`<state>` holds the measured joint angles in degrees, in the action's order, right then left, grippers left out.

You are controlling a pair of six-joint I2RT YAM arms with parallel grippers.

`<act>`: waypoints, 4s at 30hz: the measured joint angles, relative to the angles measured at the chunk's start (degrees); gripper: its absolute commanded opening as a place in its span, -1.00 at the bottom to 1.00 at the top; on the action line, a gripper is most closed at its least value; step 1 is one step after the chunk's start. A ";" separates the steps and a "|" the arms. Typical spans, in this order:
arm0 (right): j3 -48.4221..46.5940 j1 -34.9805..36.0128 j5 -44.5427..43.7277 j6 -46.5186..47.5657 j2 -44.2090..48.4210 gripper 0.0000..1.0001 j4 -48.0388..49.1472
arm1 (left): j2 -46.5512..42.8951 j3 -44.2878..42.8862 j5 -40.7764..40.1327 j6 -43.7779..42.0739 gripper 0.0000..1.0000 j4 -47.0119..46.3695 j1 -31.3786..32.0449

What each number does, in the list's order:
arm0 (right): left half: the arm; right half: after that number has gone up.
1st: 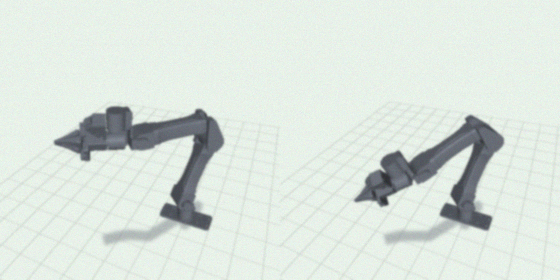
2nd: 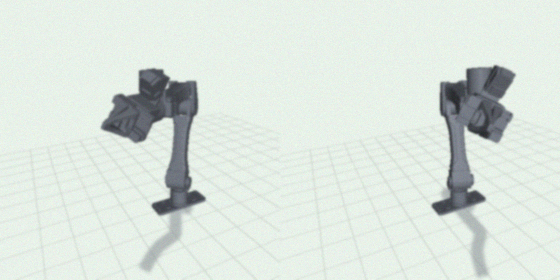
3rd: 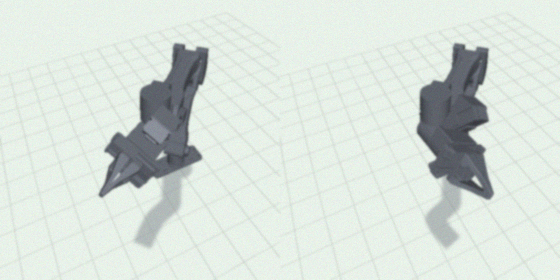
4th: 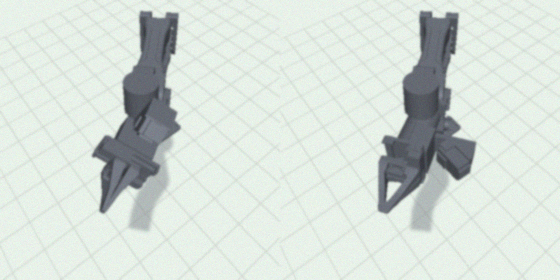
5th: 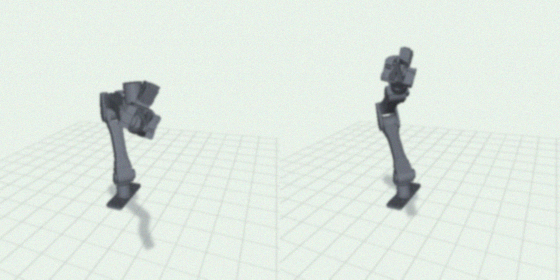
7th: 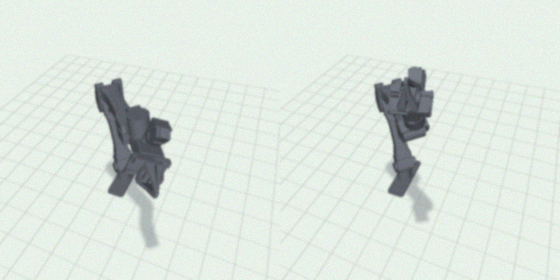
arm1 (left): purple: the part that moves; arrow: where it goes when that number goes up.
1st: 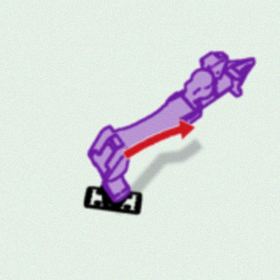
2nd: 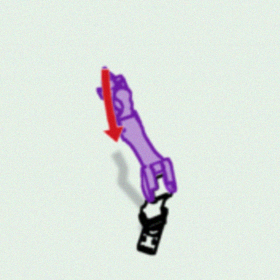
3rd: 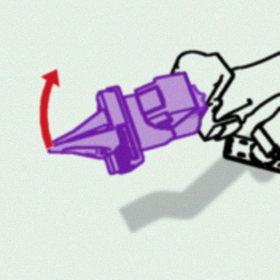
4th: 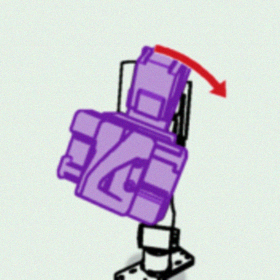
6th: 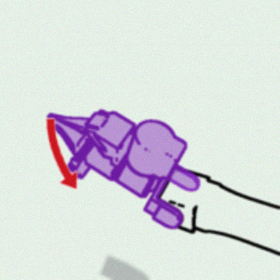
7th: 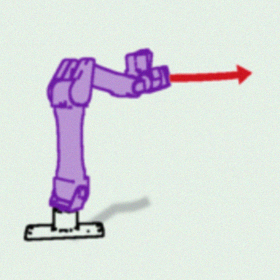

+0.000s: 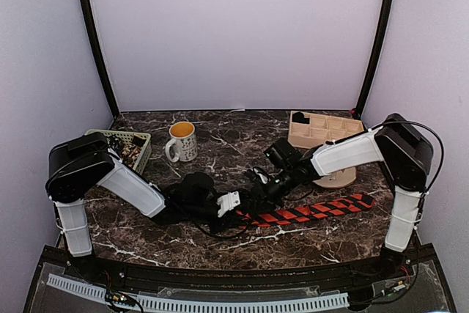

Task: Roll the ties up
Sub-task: Roll the tie at the center of the board.

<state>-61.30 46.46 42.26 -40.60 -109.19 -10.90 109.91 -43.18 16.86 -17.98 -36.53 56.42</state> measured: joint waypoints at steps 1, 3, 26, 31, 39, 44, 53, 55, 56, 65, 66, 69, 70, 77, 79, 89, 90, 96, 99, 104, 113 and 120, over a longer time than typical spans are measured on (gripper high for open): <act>0.00 -0.02 -0.02 0.04 0.00 -1.00 -0.11 | 0.00 -0.02 0.00 0.00 -0.39 0.02 0.00; -0.02 -0.15 0.15 0.52 0.00 -1.00 -0.24 | 0.00 -0.07 0.04 0.02 -0.38 0.17 0.00; 12.17 -4.96 -3.69 6.69 4.44 -1.00 5.42 | -0.31 0.48 -0.31 8.07 0.74 -2.89 1.70; 12.46 -5.09 -3.98 6.99 4.63 -1.00 5.92 | 4.35 -2.69 1.27 10.29 0.61 -5.88 1.97; 12.52 -5.11 -4.17 7.04 4.74 -1.00 6.45 | 9.68 -7.34 2.47 12.87 -0.20 -9.64 1.95; 12.15 -5.14 -4.72 6.95 5.20 -0.63 5.92 | 8.96 -6.21 1.62 10.82 -0.40 -9.64 2.10; 11.93 -5.20 -3.28 2.56 11.47 -0.10 0.87 | 3.34 -2.40 -2.38 6.05 -0.40 -3.82 2.32; 11.69 -4.63 -2.01 0.98 12.00 -0.10 1.60 | 3.30 -2.40 -2.75 5.86 -0.40 -3.58 2.40; 11.45 -4.24 -1.60 0.57 11.91 -0.10 1.77 | 3.30 -2.40 -2.86 5.81 -0.40 -3.58 2.47; 7.26 -0.33 0.00 -1.97 5.68 -0.43 2.82 | 3.26 -2.43 -3.87 5.66 -0.39 -3.45 2.91; 7.02 -0.33 0.02 -1.90 5.42 -0.57 2.80 | 3.26 -2.43 -3.89 5.66 -0.39 -3.43 2.97; 6.69 -0.33 0.37 -1.99 5.31 -0.73 2.78 | 3.26 -2.43 -3.89 5.55 -0.40 -3.34 2.97; 6.69 -0.33 0.48 -1.95 5.31 -0.63 2.78 | 3.26 -2.43 -3.89 5.53 -0.40 -3.32 2.97; 6.99 -0.57 -0.63 -2.05 5.86 -0.26 2.56 | 3.21 -2.47 -3.80 4.98 -0.40 -3.19 2.97; 6.99 -0.72 -1.38 -2.21 6.29 -0.27 2.67 | 3.21 -2.47 -3.80 4.92 -0.40 -3.19 2.97; 6.99 -0.96 -2.21 -3.76 6.51 -0.84 3.89 | 3.21 -2.47 -3.67 4.92 -0.36 -3.19 2.99; 6.99 -0.94 -1.99 -3.72 6.51 -0.95 4.00 | 3.21 -2.47 -3.67 4.92 -0.33 -3.19 2.99; 7.30 -1.03 -1.62 -2.01 6.43 -1.00 3.78 | 3.21 -2.51 -4.11 5.99 0.17 -2.97 2.99; 8.15 -1.60 -1.97 -0.96 6.45 -1.00 4.13 | 2.97 -2.32 -4.31 6.73 0.34 -2.99 2.97; 10.99 -3.45 -2.51 1.42 6.67 -1.00 3.67 | 1.46 -0.72 -3.80 6.73 0.71 -2.75 2.97; 13.90 -6.03 -4.17 4.61 7.30 -1.00 1.66 | 1.79 -1.14 0.61 7.10 0.77 -2.34 3.06; 13.46 -6.03 -4.48 5.25 7.30 -1.00 1.01 | 8.11 -8.98 1.66 8.76 0.61 -2.91 3.06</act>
<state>-47.83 40.42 37.78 -35.35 -101.89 -9.89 118.02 -52.16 18.52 -9.21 -39.44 59.48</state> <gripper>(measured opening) 0.007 0.850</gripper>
